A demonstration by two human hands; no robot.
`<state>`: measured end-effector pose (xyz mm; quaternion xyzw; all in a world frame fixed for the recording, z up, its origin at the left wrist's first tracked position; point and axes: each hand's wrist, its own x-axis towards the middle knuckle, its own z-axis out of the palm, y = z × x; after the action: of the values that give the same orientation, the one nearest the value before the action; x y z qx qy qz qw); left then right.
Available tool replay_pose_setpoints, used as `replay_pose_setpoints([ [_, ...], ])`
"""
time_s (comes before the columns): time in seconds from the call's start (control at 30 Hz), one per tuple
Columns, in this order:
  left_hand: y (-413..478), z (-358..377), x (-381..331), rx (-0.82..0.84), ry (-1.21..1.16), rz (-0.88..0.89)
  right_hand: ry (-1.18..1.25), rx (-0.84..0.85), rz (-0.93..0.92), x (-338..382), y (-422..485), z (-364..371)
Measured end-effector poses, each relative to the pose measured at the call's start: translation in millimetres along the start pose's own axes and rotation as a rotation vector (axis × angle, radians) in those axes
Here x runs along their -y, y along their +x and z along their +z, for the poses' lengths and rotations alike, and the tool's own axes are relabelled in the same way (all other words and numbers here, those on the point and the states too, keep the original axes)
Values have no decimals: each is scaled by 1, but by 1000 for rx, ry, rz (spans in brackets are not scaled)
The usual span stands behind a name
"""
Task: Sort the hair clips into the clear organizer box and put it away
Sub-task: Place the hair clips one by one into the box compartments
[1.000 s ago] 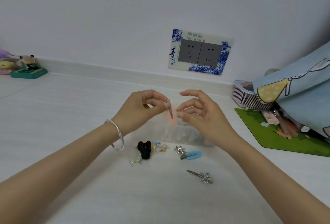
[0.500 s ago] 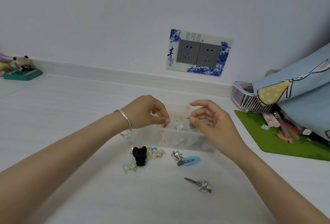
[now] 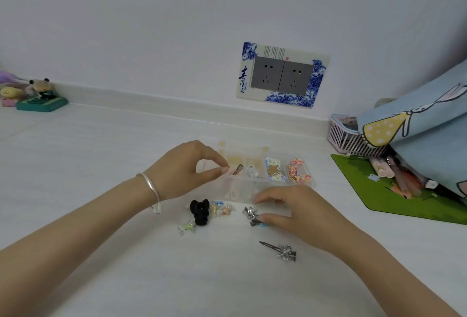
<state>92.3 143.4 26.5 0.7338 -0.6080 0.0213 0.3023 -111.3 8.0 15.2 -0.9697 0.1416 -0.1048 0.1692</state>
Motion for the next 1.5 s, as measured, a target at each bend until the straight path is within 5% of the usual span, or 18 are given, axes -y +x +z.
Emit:
replay_pose_setpoints([
  [0.27,-10,6,2,-40,-48,29,-280,4,-136,1,2,15],
  [0.57,44,4,-3,131,77,-31,246,-116,-58,-1,2,5],
  [0.77,63,9,-10,204,144,-33,435,-172,-8,-6,2,2],
  [0.97,64,-5,-4,176,-48,-97,569,-243,23,-7,3,-1],
  [1.13,59,6,-5,264,70,-111,675,-307,22,-7,6,0],
  [1.33,40,1,7,89,84,-38,906,-396,52,2,26,-14],
  [1.5,12,2,21,-16,33,-7,785,-399,69,12,63,-20],
])
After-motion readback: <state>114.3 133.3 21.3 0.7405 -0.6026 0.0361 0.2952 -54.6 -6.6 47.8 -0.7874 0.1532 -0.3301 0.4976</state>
